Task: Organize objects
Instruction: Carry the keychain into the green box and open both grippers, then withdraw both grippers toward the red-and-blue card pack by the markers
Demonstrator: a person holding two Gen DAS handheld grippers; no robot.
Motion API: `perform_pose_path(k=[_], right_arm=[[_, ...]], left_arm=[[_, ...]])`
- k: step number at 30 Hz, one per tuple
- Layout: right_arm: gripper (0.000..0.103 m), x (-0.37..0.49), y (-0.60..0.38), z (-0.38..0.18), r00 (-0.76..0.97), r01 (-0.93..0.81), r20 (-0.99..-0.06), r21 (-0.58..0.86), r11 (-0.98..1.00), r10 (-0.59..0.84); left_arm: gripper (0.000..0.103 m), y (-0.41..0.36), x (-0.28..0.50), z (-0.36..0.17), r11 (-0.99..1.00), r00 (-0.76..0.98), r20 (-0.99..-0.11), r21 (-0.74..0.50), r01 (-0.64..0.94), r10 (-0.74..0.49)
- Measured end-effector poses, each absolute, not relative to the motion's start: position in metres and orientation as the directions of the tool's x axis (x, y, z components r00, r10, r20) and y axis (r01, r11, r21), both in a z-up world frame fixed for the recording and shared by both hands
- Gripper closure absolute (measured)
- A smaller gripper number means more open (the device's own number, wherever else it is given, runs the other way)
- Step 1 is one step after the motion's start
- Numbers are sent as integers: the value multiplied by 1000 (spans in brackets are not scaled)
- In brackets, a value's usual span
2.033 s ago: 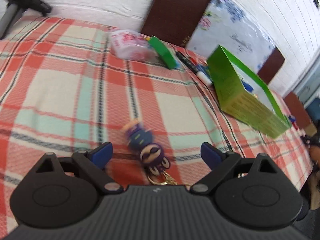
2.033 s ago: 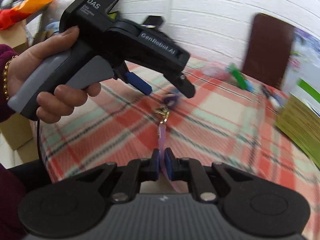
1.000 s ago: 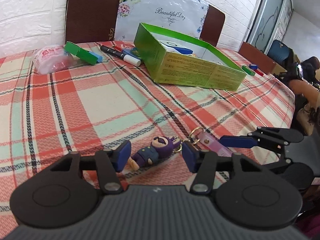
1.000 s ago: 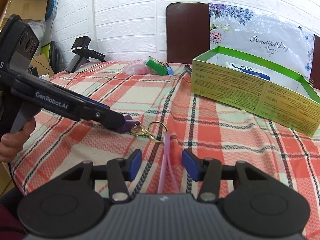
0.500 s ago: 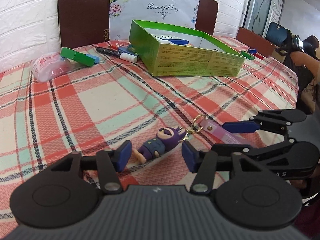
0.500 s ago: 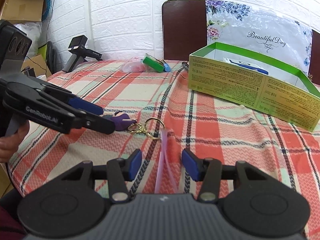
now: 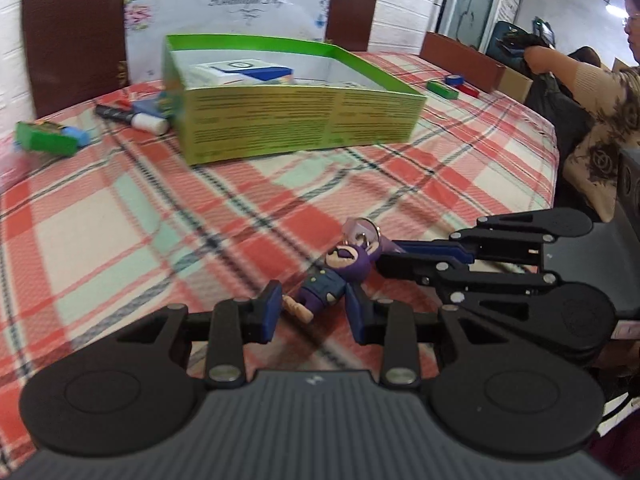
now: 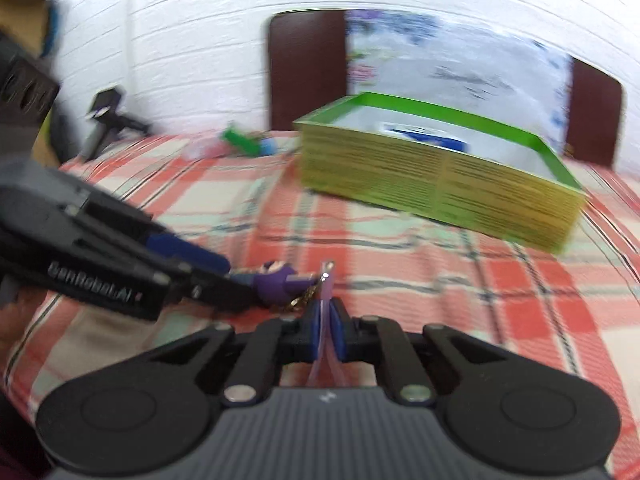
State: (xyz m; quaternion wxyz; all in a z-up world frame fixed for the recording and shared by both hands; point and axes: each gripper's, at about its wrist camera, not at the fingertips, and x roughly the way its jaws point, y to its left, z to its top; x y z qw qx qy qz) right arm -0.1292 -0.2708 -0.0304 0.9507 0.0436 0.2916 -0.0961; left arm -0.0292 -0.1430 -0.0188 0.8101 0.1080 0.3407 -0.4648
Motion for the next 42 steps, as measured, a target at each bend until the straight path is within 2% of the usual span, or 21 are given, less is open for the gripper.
perform_pose_path(k=[5, 8, 13, 19, 21, 22, 23, 24, 25, 27, 30, 33, 36, 39, 42], right_arm=[[93, -142, -303, -36, 802, 273, -577, 120, 955, -157], [92, -139, -305, -35, 813, 276, -560, 130, 952, -159], [92, -124, -314, -11, 855, 318, -456, 90, 944, -245], [93, -76, -350, 38, 886, 370, -321, 57, 927, -334], [92, -57, -365, 47, 885, 387, -297, 44, 921, -358], [89, -45, -373, 49, 880, 404, -289, 34, 914, -378], [81, -33, -380, 47, 867, 424, -295, 15, 906, -401], [73, -23, -385, 44, 853, 441, -306, -11, 898, -423], [60, -12, -391, 37, 836, 456, -323, -41, 889, -444], [60, -3, -394, 26, 806, 475, -373, -57, 878, -460], [60, -18, -382, 17, 825, 470, -365, 22, 882, -431], [60, -40, -343, 22, 862, 446, -281, 22, 895, -422], [60, -47, -302, 26, 917, 325, -248, 6, 946, -313], [60, -31, -261, 25, 944, 157, -287, -42, 987, -162], [61, 5, -231, 18, 923, 31, -382, -37, 999, -43]], left_arm=[[67, -178, -25, -24, 549, 321, -665, -162, 820, -674], [71, -193, -24, -18, 519, 284, -655, -194, 832, -700], [72, -216, -8, 15, 512, 331, -602, -153, 845, -727], [72, -247, 34, 68, 533, 422, -482, -115, 838, -768], [66, -258, 50, 77, 565, 463, -453, -113, 818, -762], [55, -263, 58, 77, 585, 489, -444, -106, 804, -751], [43, -267, 65, 75, 617, 525, -438, -90, 782, -730], [37, -269, 71, 71, 653, 561, -446, -75, 754, -698], [35, -268, 76, 66, 677, 577, -462, -71, 732, -673], [36, -256, 82, 58, 696, 568, -499, -107, 710, -655], [35, -216, 72, 50, 693, 569, -470, -138, 707, -674], [35, -168, 65, 39, 708, 587, -453, -155, 689, -671], [35, -126, 66, 25, 770, 643, -471, -139, 623, -604], [35, -81, 71, 13, 851, 703, -504, -146, 504, -502], [35, -42, 81, 1, 897, 715, -545, -213, 387, -438]])
